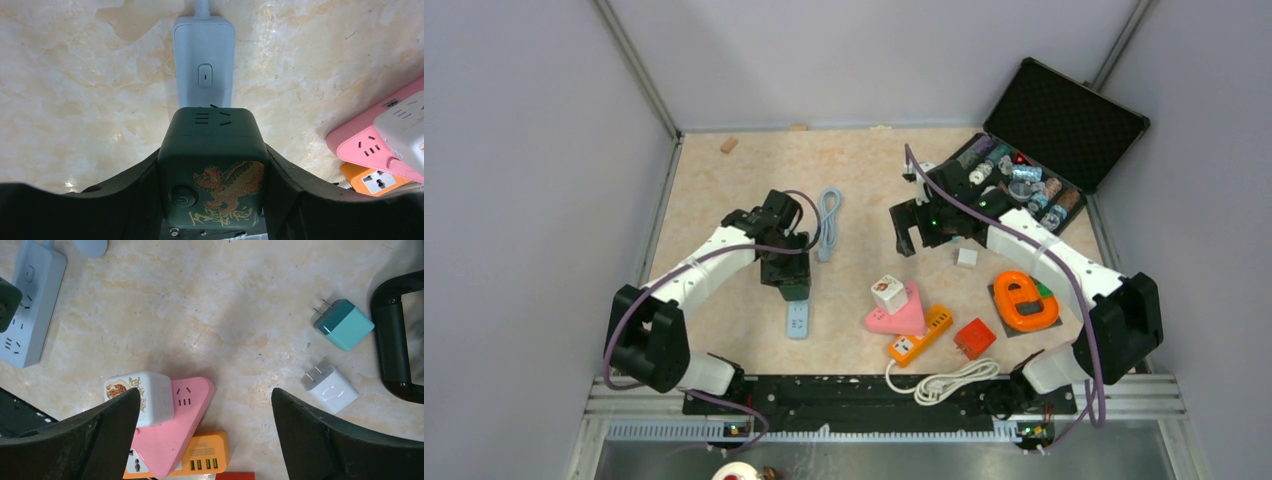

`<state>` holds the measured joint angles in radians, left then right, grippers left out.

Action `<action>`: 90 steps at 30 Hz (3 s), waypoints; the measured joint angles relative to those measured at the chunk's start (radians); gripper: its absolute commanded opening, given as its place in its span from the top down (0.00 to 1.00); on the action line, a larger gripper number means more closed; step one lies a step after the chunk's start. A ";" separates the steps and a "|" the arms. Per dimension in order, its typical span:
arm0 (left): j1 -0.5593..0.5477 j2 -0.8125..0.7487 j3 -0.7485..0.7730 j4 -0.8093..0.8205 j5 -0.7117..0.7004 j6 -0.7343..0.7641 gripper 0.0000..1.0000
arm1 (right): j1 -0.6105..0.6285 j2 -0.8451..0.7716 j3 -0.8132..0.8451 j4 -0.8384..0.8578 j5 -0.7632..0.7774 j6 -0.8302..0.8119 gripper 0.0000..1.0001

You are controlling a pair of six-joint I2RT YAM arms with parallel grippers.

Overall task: Insert the plug
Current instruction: Insert the plug into the socket.

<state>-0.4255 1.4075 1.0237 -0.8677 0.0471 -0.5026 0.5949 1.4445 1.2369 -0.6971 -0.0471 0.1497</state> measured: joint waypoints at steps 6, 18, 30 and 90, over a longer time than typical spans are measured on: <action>0.000 0.025 -0.001 0.003 0.016 0.002 1.00 | -0.002 -0.001 -0.005 0.001 -0.028 -0.018 0.01; 0.000 0.011 -0.025 0.035 -0.056 -0.001 1.00 | -0.002 -0.006 -0.016 0.000 -0.061 -0.041 0.01; 0.001 -0.013 -0.068 0.109 -0.064 -0.001 1.00 | -0.002 -0.006 -0.019 0.000 -0.065 -0.058 0.01; -0.396 -0.076 -0.292 0.328 -0.577 -0.246 1.00 | -0.002 -0.011 -0.039 0.001 -0.074 -0.066 0.01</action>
<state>-0.8219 1.3319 0.7315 -0.5400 -0.5297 -0.7486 0.5926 1.4334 1.1980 -0.6964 -0.1211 0.0837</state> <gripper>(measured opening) 0.621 0.985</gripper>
